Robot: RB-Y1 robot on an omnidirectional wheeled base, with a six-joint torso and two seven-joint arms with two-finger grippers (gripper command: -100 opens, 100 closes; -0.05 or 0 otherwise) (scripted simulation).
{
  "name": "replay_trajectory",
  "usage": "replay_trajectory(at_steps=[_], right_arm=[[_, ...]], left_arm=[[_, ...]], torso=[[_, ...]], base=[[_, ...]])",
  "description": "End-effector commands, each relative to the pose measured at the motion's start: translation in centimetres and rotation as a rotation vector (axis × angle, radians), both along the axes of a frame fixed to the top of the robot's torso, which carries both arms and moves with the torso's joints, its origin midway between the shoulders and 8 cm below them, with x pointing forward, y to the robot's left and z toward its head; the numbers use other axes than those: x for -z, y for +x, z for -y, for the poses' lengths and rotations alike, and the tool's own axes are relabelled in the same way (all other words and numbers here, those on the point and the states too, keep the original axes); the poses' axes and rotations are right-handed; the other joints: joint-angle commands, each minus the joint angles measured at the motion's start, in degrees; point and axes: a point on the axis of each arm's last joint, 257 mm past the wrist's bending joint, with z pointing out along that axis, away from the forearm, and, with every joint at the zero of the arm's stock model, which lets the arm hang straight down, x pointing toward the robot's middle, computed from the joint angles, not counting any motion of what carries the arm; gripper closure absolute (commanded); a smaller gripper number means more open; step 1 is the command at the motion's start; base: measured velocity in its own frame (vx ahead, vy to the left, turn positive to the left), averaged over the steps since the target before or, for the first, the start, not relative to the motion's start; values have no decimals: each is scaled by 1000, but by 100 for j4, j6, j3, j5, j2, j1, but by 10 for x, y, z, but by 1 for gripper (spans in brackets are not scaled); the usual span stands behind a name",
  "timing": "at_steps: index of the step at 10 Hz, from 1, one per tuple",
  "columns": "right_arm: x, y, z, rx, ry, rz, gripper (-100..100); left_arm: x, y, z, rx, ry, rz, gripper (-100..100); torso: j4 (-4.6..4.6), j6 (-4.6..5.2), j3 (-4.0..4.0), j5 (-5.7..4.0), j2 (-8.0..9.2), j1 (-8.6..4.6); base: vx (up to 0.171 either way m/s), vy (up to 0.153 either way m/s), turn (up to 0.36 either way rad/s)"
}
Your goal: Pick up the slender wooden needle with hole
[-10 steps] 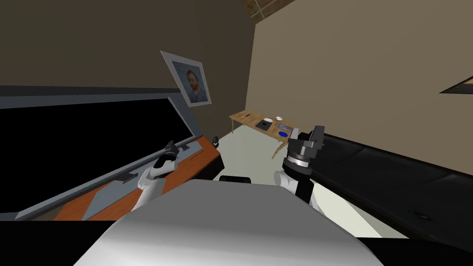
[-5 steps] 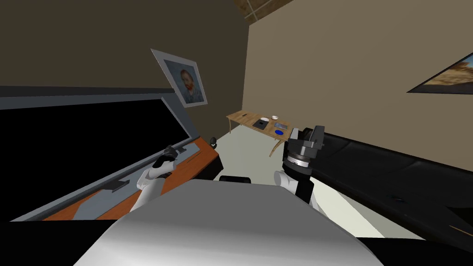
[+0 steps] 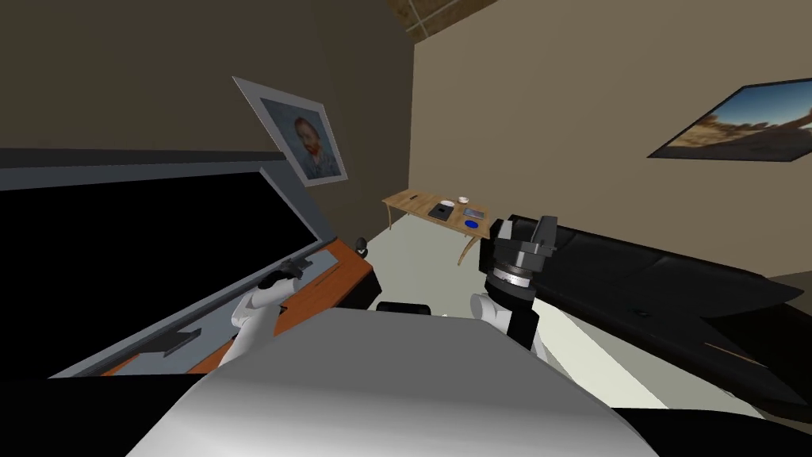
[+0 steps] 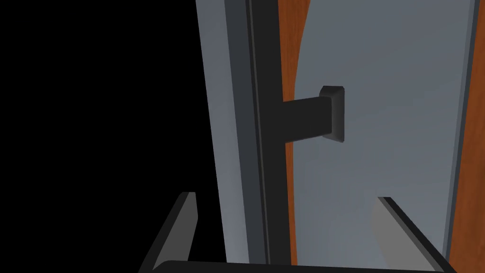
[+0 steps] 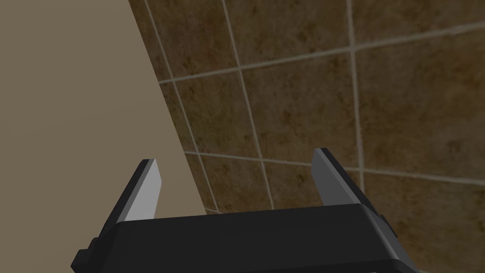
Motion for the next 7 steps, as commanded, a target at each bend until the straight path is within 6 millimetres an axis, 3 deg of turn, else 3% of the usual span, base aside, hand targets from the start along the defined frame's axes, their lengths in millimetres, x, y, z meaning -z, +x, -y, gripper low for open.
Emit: replay_trajectory(at_steps=[1, 4, 7], right_arm=[[0, 0, 0, 0, 0, 0, 0], [0, 0, 0, 0, 0, 0, 0], [0, 0, 0, 0, 0, 0, 0]], left_arm=[[16, -10, -6, -47, -62, -22, -100], [39, -26, -10, -99, -134, -59, -100], [80, -57, -7, -169, -233, -129, -100]], torso=[[0, 0, 0, 0, 0, 0], [0, -1, -1, 0, -1, 0], [0, 6, -2, 2, -5, 10]], base=[[4, 25, -262], [6, 29, -101], [9, 48, -166]])
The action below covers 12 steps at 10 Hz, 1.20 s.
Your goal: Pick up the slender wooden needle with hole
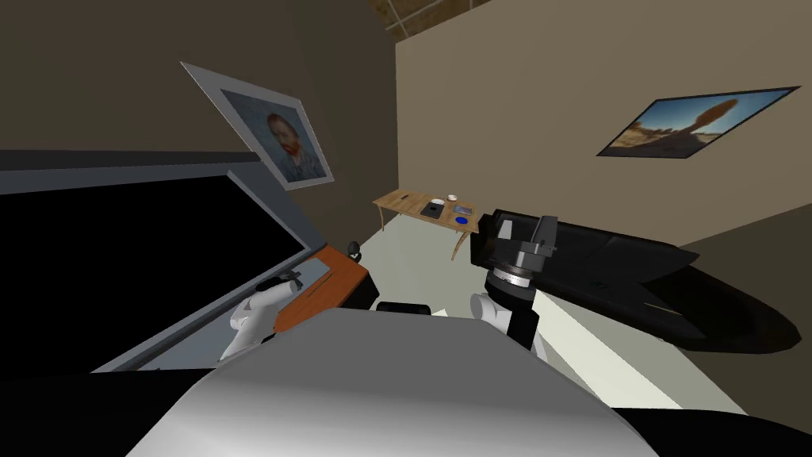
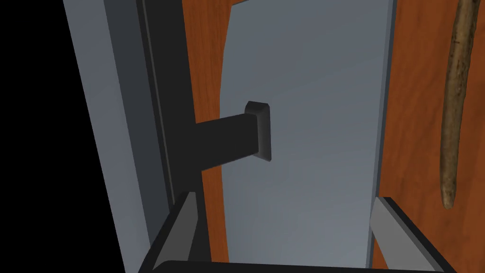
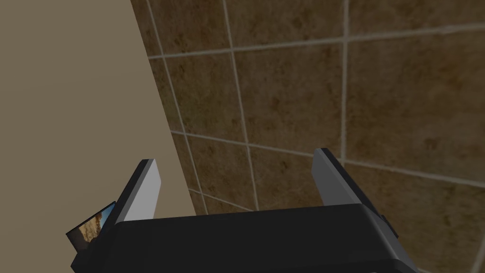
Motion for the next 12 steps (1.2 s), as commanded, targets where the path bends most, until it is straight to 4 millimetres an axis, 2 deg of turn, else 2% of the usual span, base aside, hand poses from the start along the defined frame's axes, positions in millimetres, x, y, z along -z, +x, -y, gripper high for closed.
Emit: replay_trajectory(at_steps=[1, 4, 5, 6, 7, 8, 11, 12], right_arm=[[0, 0, 0, 0, 0, 0, 0], [0, 0, 0, 0, 0, 0, 0], [0, 0, 0, 0, 0, 0, 0], [0, 0, 0, 0, 0, 0, 0], [0, 0, 0, 0, 0, 0, 0], [0, 0, 0, 0, 0, 0, 0], [0, 0, 0, 0, 0, 0, 0], [0, 0, 0, 0, 0, 0, 0]], left_arm=[[17, -13, 2, -49, -69, -27, -100], [50, -42, 12, -110, -163, -90, -100], [50, -42, 12, -110, -163, -90, -100], [66, -57, 19, -154, -227, -122, -100], [67, -58, 20, -155, -230, -125, -100], [78, -69, 26, -192, -285, -147, -100], [94, -87, 39, -236, -356, -189, -100], [87, -78, 34, -226, -341, -172, -100]], torso=[[0, 0, 0, 0, 0, 0], [0, 5, -1, -1, -2, 3], [0, 0, -1, 0, -2, -1], [0, -2, 0, -3, -1, -10], [0, 3, -1, -2, -2, -5], [0, 1, -1, -2, -2, -4], [-1, 3, -4, -1, -7, 2], [-1, -2, -2, -1, -5, 1]], base=[[19, 57, -198], [9, 53, -129], [9, 20, 12], [13, 39, -142], [9, 47, -134], [20, 56, -158], [17, 59, -111], [7, 32, 13]])
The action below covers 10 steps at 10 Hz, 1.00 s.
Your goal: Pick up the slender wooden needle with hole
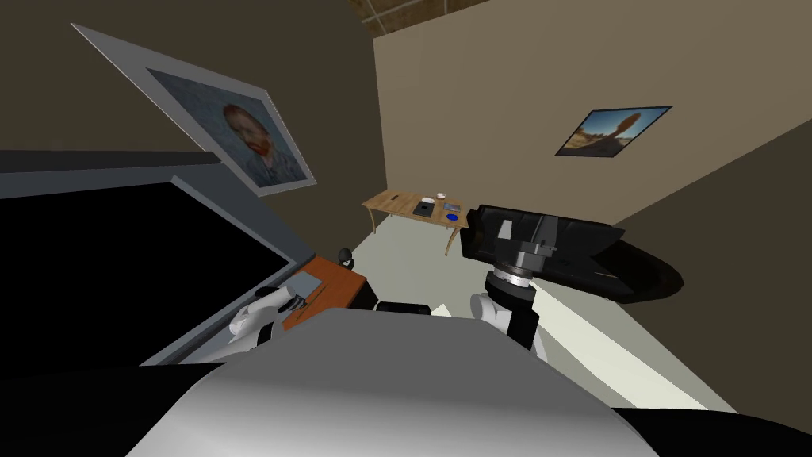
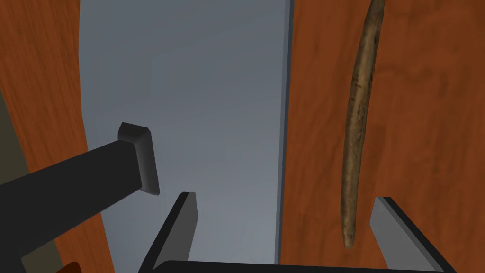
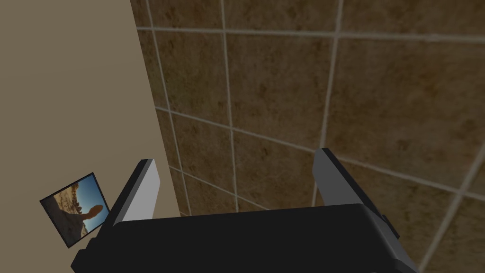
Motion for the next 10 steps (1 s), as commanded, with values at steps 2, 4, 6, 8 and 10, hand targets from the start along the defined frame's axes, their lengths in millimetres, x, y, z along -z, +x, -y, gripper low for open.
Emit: replay_trajectory(at_steps=[2, 4, 6, 8, 10], right_arm=[[0, 0, 0, 0, 0, 0, 0], [0, 0, 0, 0, 0, 0, 0], [0, 0, 0, 0, 0, 0, 0], [0, 0, 0, 0, 0, 0, 0], [0, 0, 0, 0, 0, 0, 0]], left_arm=[[7, -5, 1, -5, -10, -10, -100], [18, -18, 12, -41, -68, -39, -100], [27, -30, 23, -73, -121, -66, -100], [39, -48, 44, -128, -212, -110, -100], [43, -55, 49, -135, -225, -123, -100]], torso=[[0, 0, 1, -2, 2, -10], [1, 4, 0, -2, -2, -5], [0, 3, -1, 2, -3, 11], [-1, 2, -2, 2, -3, 9], [-1, -1, -2, 3, -4, 9]], base=[[1, -3, 7], [15, 39, -115], [15, 67, -108], [17, 66, -129], [14, 47, -26]])
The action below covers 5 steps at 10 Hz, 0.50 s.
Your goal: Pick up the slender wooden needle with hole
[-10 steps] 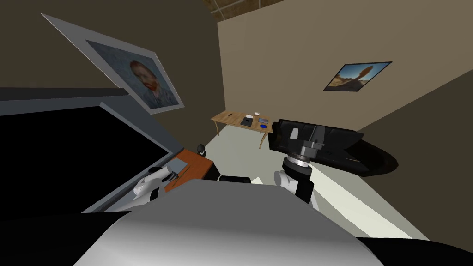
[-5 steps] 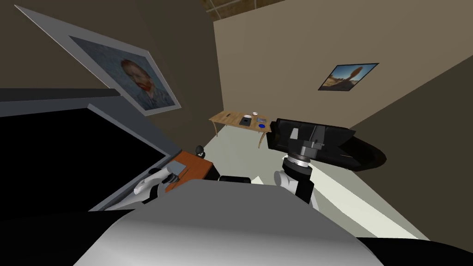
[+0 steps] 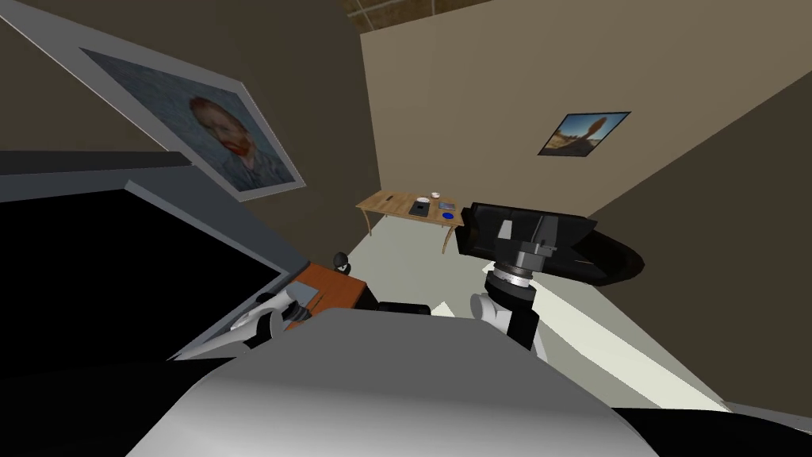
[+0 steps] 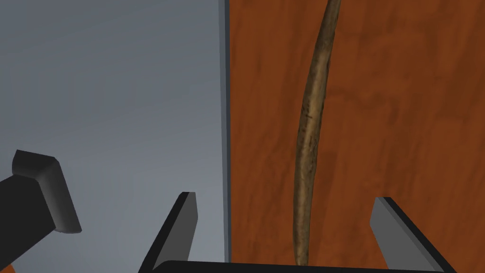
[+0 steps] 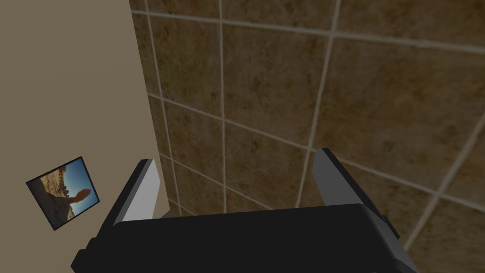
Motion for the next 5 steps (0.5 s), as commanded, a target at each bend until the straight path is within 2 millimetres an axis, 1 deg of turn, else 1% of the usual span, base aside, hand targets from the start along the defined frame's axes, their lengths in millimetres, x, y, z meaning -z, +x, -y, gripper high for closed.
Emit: replay_trajectory(at_steps=[1, 3, 4, 5], right_arm=[[0, 0, 0, 0, 0, 0, 0], [0, 0, 0, 0, 0, 0, 0], [0, 0, 0, 0, 0, 0, 0], [0, 0, 0, 0, 0, 0, 0]], left_arm=[[2, -6, 8, -24, -41, -17, -100], [2, -6, 8, -24, -41, -17, -100], [5, -12, 17, -43, -74, -33, -100], [8, -17, 25, -58, -101, -46, -100]], torso=[[0, 0, 0, 0, 0, 0], [0, 2, 0, -1, 0, -2], [1, 1, 1, -2, 2, -7], [1, 3, 1, -2, 2, -5]], base=[[13, 35, -78], [5, 23, -26], [3, 23, -64], [10, 56, -109]])
